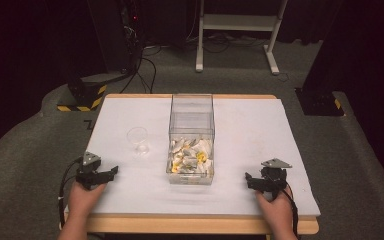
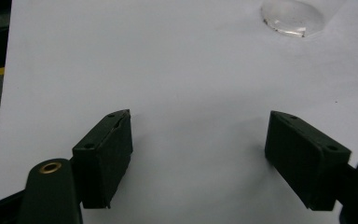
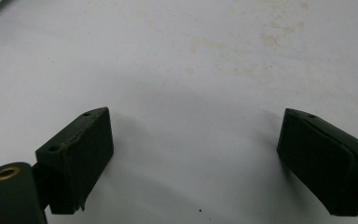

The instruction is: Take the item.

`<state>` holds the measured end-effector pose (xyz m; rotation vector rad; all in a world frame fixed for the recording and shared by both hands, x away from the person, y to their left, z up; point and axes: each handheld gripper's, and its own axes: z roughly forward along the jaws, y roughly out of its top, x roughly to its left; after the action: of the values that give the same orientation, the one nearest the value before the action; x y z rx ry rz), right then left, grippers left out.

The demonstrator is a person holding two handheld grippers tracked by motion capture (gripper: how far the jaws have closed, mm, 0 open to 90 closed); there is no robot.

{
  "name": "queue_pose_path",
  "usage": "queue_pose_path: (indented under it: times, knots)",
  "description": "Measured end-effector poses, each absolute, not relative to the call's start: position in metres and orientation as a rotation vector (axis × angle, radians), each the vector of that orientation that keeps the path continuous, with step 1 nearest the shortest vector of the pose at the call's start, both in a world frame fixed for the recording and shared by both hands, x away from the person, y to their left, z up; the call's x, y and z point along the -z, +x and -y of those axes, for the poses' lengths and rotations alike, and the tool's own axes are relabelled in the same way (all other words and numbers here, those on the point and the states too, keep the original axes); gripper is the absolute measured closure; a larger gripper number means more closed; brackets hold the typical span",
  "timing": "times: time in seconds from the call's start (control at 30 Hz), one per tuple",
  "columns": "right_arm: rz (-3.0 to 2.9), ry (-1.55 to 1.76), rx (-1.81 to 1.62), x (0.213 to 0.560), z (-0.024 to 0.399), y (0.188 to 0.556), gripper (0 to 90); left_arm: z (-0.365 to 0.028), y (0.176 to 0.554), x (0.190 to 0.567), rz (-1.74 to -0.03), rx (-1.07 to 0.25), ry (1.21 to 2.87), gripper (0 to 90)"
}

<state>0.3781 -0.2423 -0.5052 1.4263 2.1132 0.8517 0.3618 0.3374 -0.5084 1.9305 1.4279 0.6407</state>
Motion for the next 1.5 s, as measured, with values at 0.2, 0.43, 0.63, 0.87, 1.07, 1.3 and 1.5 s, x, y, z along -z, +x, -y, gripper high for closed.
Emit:
queue_pose_path:
  times: [0.2, 0.43, 0.63, 0.87, 1.07, 1.3, 1.5]
  knots:
    - [-2.111, 1.428, -0.852, 0.5053, 0.2420, 0.3780, 10.1, -0.3376, 0.3619, 0.5083, -1.427, -0.637, 1.932, 23.6]
    - [-2.112, 1.428, -0.852, 0.5052, 0.2423, 0.3784, 10.1, -0.3376, 0.3621, 0.5082, -1.428, -0.636, 1.932, 23.5]
    - [-2.113, 1.429, -0.849, 0.5049, 0.2420, 0.3783, 10.1, -0.3375, 0.3619, 0.5081, -1.428, -0.638, 1.932, 23.6]
    - [-2.119, 1.427, -0.853, 0.5047, 0.2425, 0.3790, 10.0, -0.3376, 0.3621, 0.5077, -1.427, -0.641, 1.936, 23.6]
    - [-2.115, 1.430, -0.848, 0.5046, 0.2418, 0.3787, 10.0, -0.3345, 0.3608, 0.5076, -1.421, -0.667, 1.940, 24.1]
    - [-2.112, 1.429, -0.839, 0.5044, 0.2412, 0.3784, 9.5, -0.3356, 0.3616, 0.5076, -1.443, -0.649, 1.931, 22.9]
    - [-2.111, 1.430, -0.843, 0.5047, 0.2416, 0.3787, 9.3, -0.3327, 0.3597, 0.5061, -1.451, -0.629, 1.936, 21.3]
